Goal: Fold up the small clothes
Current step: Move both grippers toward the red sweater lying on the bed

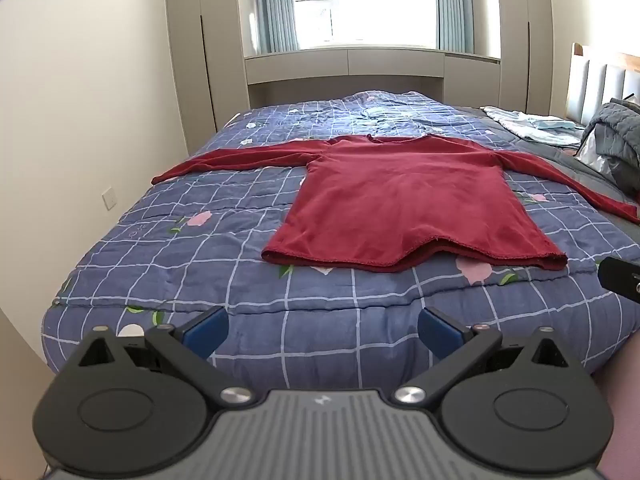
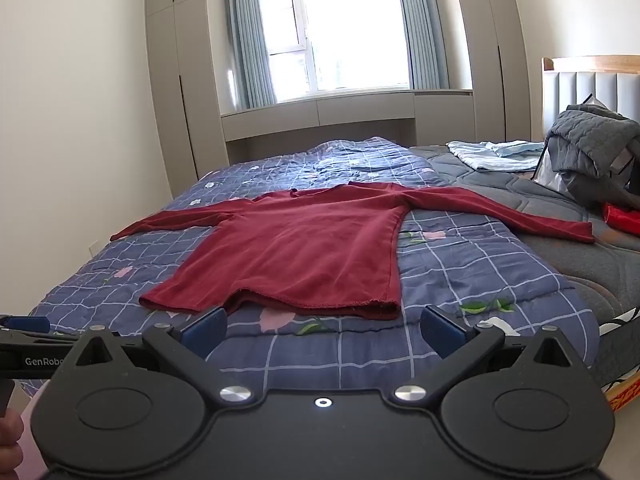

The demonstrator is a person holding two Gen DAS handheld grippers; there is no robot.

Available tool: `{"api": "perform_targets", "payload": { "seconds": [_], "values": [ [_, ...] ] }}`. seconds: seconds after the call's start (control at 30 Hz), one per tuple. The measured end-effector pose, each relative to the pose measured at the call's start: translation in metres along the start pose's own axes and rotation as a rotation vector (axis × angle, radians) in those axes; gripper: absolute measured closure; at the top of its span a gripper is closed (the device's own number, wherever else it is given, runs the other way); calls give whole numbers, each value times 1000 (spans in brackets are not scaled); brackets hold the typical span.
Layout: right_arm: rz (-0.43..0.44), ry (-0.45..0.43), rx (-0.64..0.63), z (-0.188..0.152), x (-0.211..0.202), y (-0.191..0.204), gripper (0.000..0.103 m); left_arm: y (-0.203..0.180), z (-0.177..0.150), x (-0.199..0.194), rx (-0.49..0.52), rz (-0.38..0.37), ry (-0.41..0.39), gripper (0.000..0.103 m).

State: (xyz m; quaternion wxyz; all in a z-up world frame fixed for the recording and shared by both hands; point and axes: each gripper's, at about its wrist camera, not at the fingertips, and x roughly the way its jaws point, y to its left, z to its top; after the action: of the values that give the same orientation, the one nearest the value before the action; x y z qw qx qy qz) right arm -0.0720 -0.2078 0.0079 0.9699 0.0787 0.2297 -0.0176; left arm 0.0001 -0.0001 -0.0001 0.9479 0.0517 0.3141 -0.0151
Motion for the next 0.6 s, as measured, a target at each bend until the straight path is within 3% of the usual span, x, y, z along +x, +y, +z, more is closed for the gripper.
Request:
{"api": "perform_targets", "payload": {
  "seconds": [0.6],
  "values": [
    [0,-3,1,0,0,0,0,3,-1,3,-11,4,8,0]
  ]
}}
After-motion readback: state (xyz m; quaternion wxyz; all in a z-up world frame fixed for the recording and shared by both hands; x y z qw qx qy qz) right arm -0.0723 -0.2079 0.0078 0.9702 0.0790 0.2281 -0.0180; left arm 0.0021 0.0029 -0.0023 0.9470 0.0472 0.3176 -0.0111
